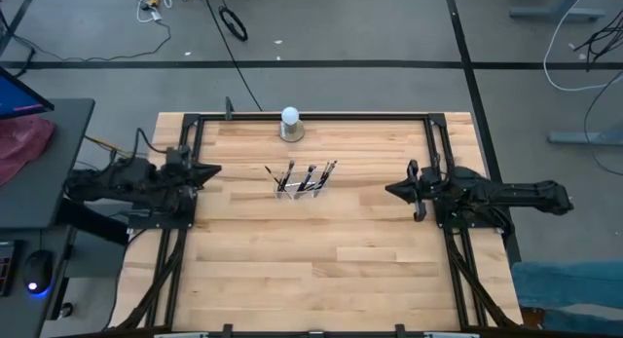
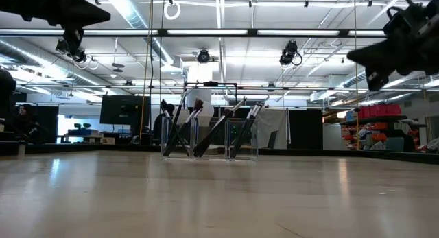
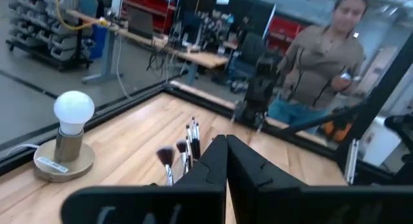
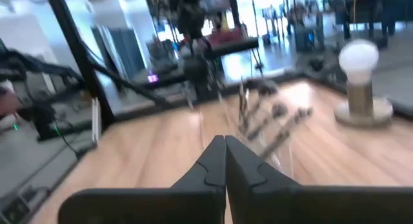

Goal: Put items in baskets/containers
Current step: Return to Home Position

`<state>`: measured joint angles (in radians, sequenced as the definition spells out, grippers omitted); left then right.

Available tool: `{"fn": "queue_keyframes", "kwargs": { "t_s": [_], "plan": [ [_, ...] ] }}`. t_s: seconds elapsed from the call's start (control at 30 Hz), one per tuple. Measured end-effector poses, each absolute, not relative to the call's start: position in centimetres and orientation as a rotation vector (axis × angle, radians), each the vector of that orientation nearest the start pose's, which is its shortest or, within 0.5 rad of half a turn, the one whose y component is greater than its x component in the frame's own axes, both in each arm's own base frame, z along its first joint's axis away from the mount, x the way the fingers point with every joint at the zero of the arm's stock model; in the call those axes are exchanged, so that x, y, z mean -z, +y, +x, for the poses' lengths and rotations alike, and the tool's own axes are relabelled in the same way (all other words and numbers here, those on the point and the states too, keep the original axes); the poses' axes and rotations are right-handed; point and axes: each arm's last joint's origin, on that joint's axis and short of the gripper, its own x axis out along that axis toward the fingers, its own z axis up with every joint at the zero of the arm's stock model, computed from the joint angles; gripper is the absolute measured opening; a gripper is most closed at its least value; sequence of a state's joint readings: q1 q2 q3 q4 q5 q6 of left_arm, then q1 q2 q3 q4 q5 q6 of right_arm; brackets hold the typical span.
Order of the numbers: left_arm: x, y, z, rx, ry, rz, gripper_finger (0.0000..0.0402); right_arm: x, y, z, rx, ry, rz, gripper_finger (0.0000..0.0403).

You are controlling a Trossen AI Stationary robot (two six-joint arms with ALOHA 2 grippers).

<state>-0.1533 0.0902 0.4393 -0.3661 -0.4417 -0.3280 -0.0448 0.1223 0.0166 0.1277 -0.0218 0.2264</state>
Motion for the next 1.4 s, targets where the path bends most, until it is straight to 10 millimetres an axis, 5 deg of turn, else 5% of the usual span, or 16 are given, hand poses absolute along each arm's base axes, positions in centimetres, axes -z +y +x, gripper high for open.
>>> {"fn": "queue_keyframes", "kwargs": {
  "t_s": [0.23,0.47,0.77,1.23,1.4],
  "plan": [
    [-24.9,0.3,5.6,-0.266,-0.005,-0.263,0.0004,-16.0,-0.4,10.4,0.040,0.094,0.233,0.0009],
    [-23.3,0.0,7.1,-0.218,-0.064,-0.222,0.0003,-16.0,-0.4,10.5,0.041,0.093,0.260,0.0017],
    [-18.7,-1.0,9.4,0.003,-0.209,-0.193,0.0002,-16.0,-0.4,10.5,0.041,0.094,0.264,0.0018],
    [-18.6,-1.2,9.5,0.106,-0.208,-0.058,0.0002,-16.0,-0.4,10.5,0.041,0.094,0.263,0.0018],
    [-17.3,-0.6,9.7,-0.003,-0.071,-0.074,0.0003,-16.0,-0.4,10.5,0.041,0.095,0.263,0.0018]
  ]
}}
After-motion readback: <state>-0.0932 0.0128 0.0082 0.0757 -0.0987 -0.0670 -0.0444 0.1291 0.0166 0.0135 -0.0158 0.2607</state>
